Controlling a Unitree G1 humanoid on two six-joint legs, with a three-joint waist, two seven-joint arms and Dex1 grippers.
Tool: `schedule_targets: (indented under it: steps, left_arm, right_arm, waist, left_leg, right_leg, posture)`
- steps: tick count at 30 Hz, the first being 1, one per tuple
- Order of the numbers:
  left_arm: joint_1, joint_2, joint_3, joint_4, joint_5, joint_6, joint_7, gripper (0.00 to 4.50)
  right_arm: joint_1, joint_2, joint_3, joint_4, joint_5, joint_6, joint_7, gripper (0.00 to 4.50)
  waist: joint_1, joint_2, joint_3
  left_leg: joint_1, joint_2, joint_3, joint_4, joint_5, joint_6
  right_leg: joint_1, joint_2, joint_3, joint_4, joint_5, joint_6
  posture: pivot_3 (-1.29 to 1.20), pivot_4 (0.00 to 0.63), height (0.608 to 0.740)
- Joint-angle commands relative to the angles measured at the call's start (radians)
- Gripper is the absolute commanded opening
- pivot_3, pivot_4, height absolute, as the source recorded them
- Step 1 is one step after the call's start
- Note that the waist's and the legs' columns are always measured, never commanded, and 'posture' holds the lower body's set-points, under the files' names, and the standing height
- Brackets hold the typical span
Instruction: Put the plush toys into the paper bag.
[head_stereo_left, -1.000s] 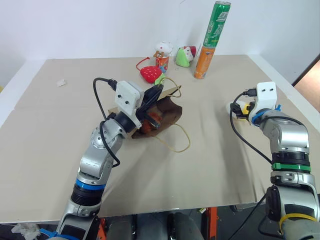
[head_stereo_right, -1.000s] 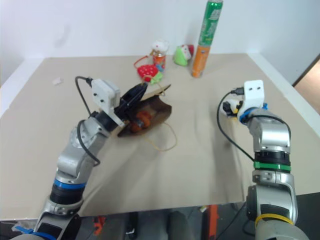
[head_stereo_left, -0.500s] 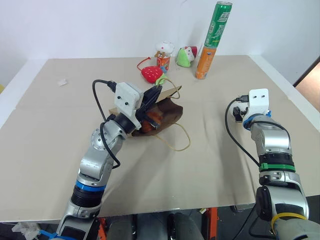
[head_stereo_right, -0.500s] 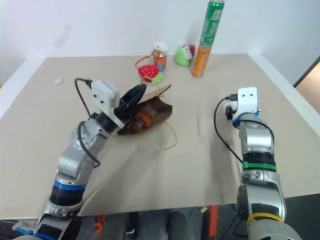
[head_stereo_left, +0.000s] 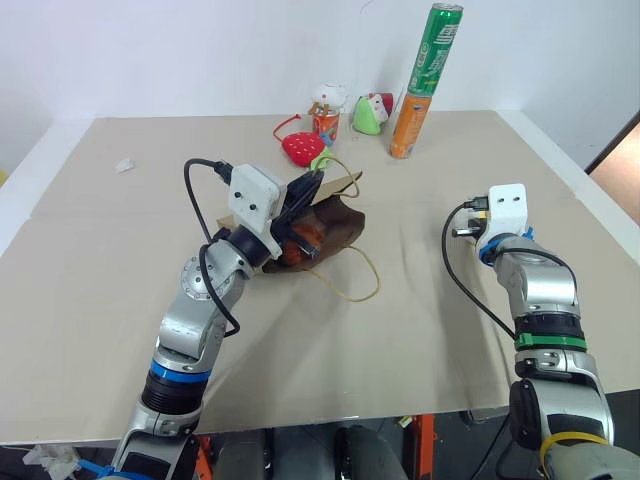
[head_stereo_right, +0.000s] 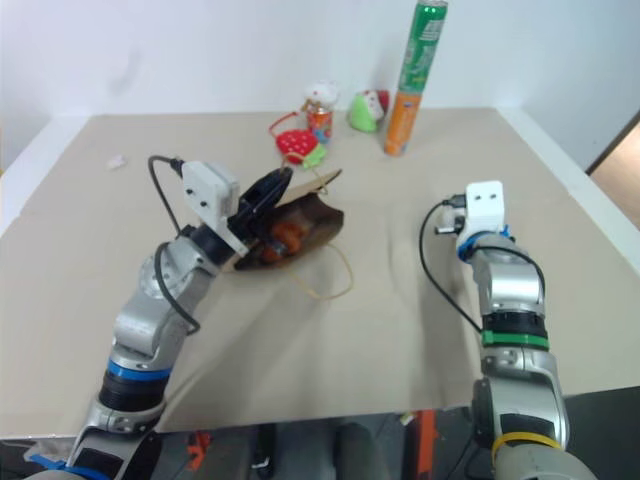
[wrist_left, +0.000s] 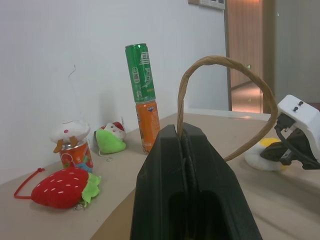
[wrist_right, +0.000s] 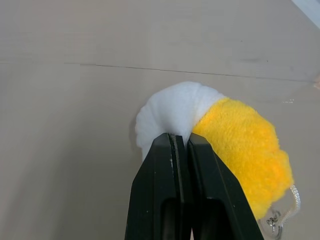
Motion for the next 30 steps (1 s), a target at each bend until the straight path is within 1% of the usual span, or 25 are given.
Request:
schedule_targets:
  steps: [1,6,7,9,12,14,17,22,25,28,30]
  left_arm:
    - [-0.016,0.003,0.009,-0.032,0.006,-0.021,0.003,0.0]
    - [-0.016,0.006,0.011,-0.028,0.008,-0.023,0.004,0.0]
    - [-0.017,0.006,0.011,-0.028,0.008,-0.024,0.004,0.0]
    - [-0.018,0.005,0.012,-0.024,0.01,-0.026,0.005,0.0]
    - [-0.021,0.003,0.015,-0.016,0.02,-0.035,0.013,0.0]
    - [-0.024,-0.001,0.019,-0.009,0.031,-0.043,0.023,0.0]
    - [-0.035,-0.005,0.03,0.004,0.043,-0.052,0.039,0.0]
    - [-0.046,-0.007,0.035,0.013,0.048,-0.062,0.048,0.0]
    - [-0.05,-0.006,0.037,0.012,0.05,-0.065,0.054,0.0]
    - [-0.05,-0.006,0.038,0.012,0.051,-0.067,0.057,0.0]
    - [-0.051,-0.006,0.037,0.009,0.052,-0.065,0.059,0.0]
  right_arm:
    - [0.013,-0.075,0.023,-0.163,0.011,-0.007,0.115,0.07]
    - [-0.01,-0.163,0.023,-0.354,0.087,0.074,0.277,0.07]
    - [-0.019,-0.19,0.024,-0.393,0.117,0.099,0.328,0.07]
    - [-0.04,-0.248,0.025,-0.476,0.197,0.148,0.451,0.07]
    - [-0.072,-0.323,0.017,-0.599,0.365,0.263,0.629,0.07]
    - [-0.096,-0.351,0.014,-0.654,0.458,0.341,0.695,0.07]
    - [-0.129,-0.351,0.018,-0.691,0.548,0.42,0.726,0.07]
    - [-0.132,-0.289,0.06,-0.725,0.593,0.438,0.694,0.07]
    - [-0.131,-0.245,0.091,-0.73,0.588,0.417,0.674,0.07]
    - [-0.145,-0.182,0.145,-0.703,0.546,0.357,0.648,0.07]
    - [-0.145,-0.158,0.172,-0.688,0.525,0.321,0.648,0.07]
  waist:
    - [0.0,0.0,0.0]
    - [0.001,0.0,0.0]
    - [0.0,0.0,0.0]
    - [0.001,0.0,0.0]
    - [0.001,0.0,0.0]
    - [0.0,-0.001,0.0]
    - [0.001,-0.001,0.0]
    - [0.001,-0.001,0.0]
    - [0.001,-0.001,0.0]
    - [0.001,-0.001,0.0]
    - [0.001,-0.001,0.0]
  left_leg:
    - [0.0,0.0,0.0,0.0,0.0,0.0]
    - [0.0,0.0,0.0,0.0,0.0,0.0]
    - [0.0,0.001,0.0,0.0,0.0,0.0]
    - [0.0,0.001,0.0,0.0,0.0,0.0]
    - [0.0,0.002,0.0,0.0,0.0,0.0]
    - [0.0,0.004,0.0,0.0,0.0,-0.001]
    - [0.0,0.005,0.0,0.0,-0.001,-0.001]
    - [0.0,0.006,0.0,0.001,-0.001,-0.002]
    - [0.0,0.007,0.001,0.001,-0.001,-0.002]
    - [0.0,0.007,0.001,0.001,-0.001,-0.002]
    - [0.0,0.007,0.001,0.001,-0.001,-0.002]
  right_leg:
    - [0.0,0.0,0.0,0.0,0.0,0.0]
    - [-0.001,0.0,0.001,0.0,0.0,0.0]
    - [-0.001,0.001,0.001,0.0,0.0,0.0]
    - [-0.001,0.001,0.001,0.0,0.0,-0.001]
    - [-0.001,0.001,0.001,0.0,0.0,-0.001]
    - [-0.001,0.001,0.0,0.0,-0.001,-0.002]
    - [-0.001,0.001,0.0,0.0,-0.001,-0.003]
    - [-0.001,0.0,-0.002,0.0,0.001,-0.005]
    - [-0.002,0.0,-0.002,0.0,0.001,-0.006]
    - [-0.002,0.0,-0.002,0.0,0.001,-0.006]
    - [-0.002,0.001,-0.002,0.0,0.001,-0.006]
  posture:
    - [0.0,0.15,0.74]
    - [0.0,0.15,0.74]
    - [0.0,0.15,0.74]
    - [0.0,0.15,0.74]
    - [0.0,0.15,0.74]
    - [0.0,0.15,0.74]
    - [0.0,0.15,0.74]
    - [0.0,0.15,0.74]
    - [0.0,0.15,0.74]
    - [0.0,0.15,0.74]
    - [0.0,0.15,0.74]
